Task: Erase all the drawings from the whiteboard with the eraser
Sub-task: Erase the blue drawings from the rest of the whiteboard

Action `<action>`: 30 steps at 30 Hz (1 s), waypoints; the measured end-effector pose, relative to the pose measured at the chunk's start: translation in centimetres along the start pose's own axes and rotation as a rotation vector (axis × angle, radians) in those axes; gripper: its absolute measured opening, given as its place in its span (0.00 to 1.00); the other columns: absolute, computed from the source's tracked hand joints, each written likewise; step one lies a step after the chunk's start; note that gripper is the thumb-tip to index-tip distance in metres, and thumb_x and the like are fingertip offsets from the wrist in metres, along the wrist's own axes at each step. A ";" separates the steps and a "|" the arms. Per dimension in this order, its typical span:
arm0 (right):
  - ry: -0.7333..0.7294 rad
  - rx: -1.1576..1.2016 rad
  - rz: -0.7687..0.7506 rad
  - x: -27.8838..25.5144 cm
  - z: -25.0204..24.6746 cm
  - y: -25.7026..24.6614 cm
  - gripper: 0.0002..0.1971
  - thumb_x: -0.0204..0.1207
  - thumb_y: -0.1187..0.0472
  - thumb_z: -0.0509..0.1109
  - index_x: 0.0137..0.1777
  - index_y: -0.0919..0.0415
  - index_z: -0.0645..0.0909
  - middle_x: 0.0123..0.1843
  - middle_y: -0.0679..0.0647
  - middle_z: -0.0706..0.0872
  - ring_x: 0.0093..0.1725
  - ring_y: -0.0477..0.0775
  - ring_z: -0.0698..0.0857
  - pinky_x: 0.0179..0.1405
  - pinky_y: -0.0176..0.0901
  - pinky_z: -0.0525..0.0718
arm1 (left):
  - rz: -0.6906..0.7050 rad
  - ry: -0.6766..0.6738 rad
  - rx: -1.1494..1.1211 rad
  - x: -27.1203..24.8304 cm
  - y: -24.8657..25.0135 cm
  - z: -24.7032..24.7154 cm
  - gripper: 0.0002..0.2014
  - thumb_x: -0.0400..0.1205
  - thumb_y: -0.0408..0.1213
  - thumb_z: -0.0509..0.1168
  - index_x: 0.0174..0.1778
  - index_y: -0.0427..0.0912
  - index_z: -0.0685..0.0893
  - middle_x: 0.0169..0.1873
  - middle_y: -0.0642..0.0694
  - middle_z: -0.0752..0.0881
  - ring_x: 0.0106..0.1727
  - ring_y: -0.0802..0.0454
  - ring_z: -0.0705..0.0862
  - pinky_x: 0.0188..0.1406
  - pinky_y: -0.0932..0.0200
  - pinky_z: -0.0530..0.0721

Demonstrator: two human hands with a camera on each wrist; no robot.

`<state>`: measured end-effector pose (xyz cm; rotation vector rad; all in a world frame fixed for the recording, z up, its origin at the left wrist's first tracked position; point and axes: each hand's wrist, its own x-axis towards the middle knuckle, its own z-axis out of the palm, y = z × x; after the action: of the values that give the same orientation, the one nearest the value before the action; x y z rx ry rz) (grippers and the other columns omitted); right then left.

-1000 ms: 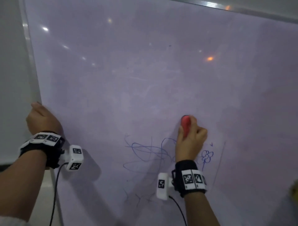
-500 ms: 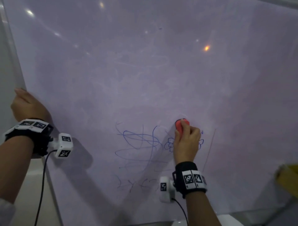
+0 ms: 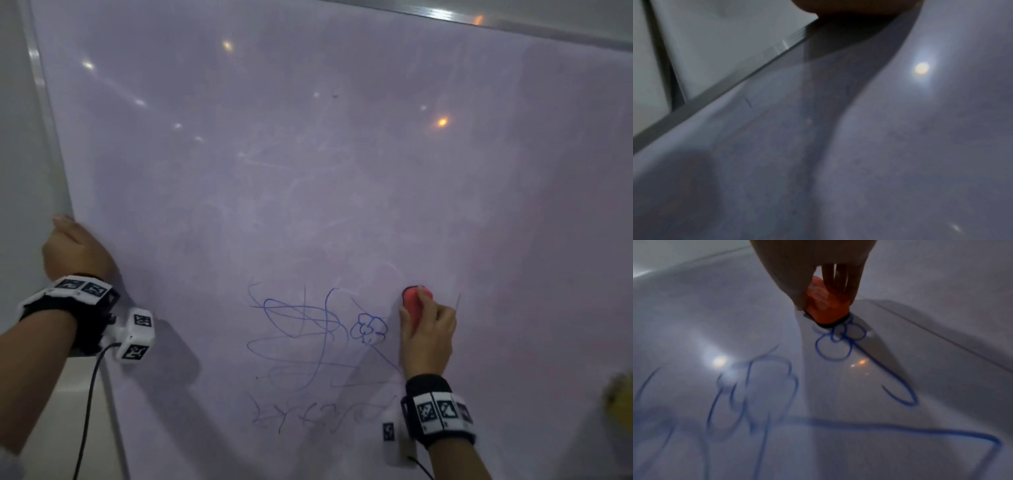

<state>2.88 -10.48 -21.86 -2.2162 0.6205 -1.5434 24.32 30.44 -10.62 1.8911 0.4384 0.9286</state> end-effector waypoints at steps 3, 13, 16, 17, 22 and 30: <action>0.070 0.058 0.285 2.8 -1.3 1.3 0.21 0.76 0.61 0.70 0.69 0.58 0.72 0.56 0.71 0.73 0.54 0.73 0.77 0.47 0.63 0.80 | 0.170 0.095 -0.041 1.2 -0.2 1.2 0.22 0.86 0.52 0.39 0.61 0.44 0.73 0.57 0.35 0.78 0.55 0.37 0.78 0.52 0.43 0.75; 0.105 0.101 -0.116 10.0 -1.1 -8.6 0.22 0.72 0.63 0.74 0.67 0.56 0.78 0.52 0.65 0.75 0.51 0.66 0.76 0.39 0.53 0.79 | 1.352 -0.042 0.092 -2.7 13.5 0.2 0.26 0.83 0.48 0.50 0.75 0.40 0.68 0.74 0.31 0.67 0.77 0.39 0.61 0.78 0.49 0.49; 0.029 0.086 -0.361 6.5 0.9 -10.4 0.26 0.66 0.64 0.79 0.64 0.52 0.77 0.45 0.63 0.78 0.43 0.64 0.77 0.33 0.50 0.81 | 1.292 -0.060 0.159 -2.7 11.5 2.2 0.28 0.83 0.49 0.49 0.79 0.44 0.63 0.79 0.38 0.61 0.81 0.57 0.43 0.80 0.56 0.35; -0.034 0.064 -0.474 4.3 1.9 -10.3 0.30 0.63 0.65 0.81 0.63 0.50 0.75 0.44 0.62 0.78 0.40 0.63 0.77 0.32 0.49 0.81 | 1.298 -0.036 0.164 -2.8 11.6 2.0 0.27 0.84 0.48 0.49 0.80 0.44 0.62 0.80 0.38 0.60 0.81 0.59 0.42 0.79 0.56 0.34; -0.215 0.027 -0.600 0.1 2.6 -4.0 0.24 0.68 0.56 0.78 0.63 0.44 0.77 0.53 0.56 0.78 0.46 0.60 0.78 0.47 0.47 0.77 | 1.336 -0.021 0.157 -3.3 12.2 1.5 0.27 0.84 0.46 0.50 0.80 0.43 0.60 0.79 0.36 0.60 0.79 0.47 0.52 0.79 0.59 0.31; 0.129 0.243 -0.490 1.5 6.2 -12.5 0.22 0.70 0.58 0.75 0.62 0.55 0.73 0.56 0.57 0.73 0.49 0.59 0.71 0.46 0.49 0.76 | 1.360 0.024 0.181 -3.3 12.2 1.6 0.26 0.85 0.45 0.49 0.80 0.42 0.59 0.79 0.35 0.61 0.80 0.37 0.55 0.79 0.56 0.33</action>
<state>10.95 -0.53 -16.11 -2.1896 -0.0950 -1.8851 22.38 21.49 -1.80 2.2564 -0.9365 1.7707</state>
